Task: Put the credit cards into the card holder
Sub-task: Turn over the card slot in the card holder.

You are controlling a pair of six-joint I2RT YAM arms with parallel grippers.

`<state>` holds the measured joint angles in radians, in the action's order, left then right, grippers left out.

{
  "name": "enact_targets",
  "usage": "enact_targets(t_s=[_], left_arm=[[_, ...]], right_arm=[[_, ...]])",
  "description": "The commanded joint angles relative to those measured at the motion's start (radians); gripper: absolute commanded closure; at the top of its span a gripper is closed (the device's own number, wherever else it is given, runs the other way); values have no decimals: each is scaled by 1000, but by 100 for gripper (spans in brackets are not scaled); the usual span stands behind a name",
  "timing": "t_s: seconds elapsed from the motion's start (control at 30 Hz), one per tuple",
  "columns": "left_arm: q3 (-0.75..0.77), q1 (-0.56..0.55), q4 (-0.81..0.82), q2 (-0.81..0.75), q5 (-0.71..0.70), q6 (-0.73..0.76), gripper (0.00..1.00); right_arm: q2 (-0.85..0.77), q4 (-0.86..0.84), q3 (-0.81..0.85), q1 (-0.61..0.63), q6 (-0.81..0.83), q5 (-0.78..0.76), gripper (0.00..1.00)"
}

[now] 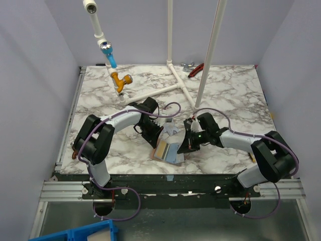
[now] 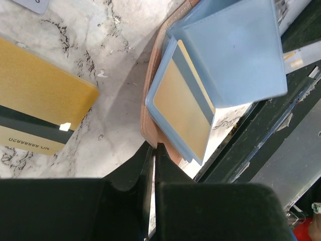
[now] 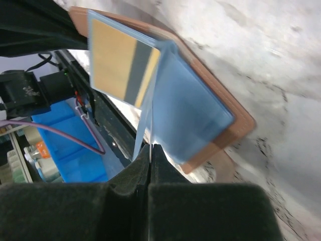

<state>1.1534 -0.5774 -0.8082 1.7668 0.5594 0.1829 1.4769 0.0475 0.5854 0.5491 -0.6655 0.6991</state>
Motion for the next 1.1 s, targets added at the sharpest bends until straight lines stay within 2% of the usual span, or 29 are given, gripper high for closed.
enact_targets(t_s=[0.0,0.17,0.27,0.37,0.43,0.67,0.77,0.87,1.07], left_arm=[[15,-1,11,19,65,-27,92],[16,20,-17,15,164,-12,74],[-3,44,-24,9,231,7,67],[1,78,-66,1,299,27,52],[-6,88,-68,-22,276,49,47],[-35,73,0,-151,123,125,49],[-49,42,38,-192,48,230,51],[-76,20,60,-217,40,350,52],[-203,-70,136,-292,-23,605,55]], right_arm=[[38,-92,54,23,-43,70,99],[85,-125,78,28,-56,72,99],[122,-162,70,32,-68,79,99],[139,-180,55,35,-78,78,99],[156,-184,54,37,-70,71,99],[233,-235,56,59,-85,53,99],[271,-236,60,63,-89,38,99],[278,-220,59,64,-88,11,99],[243,-114,79,64,-30,-29,99]])
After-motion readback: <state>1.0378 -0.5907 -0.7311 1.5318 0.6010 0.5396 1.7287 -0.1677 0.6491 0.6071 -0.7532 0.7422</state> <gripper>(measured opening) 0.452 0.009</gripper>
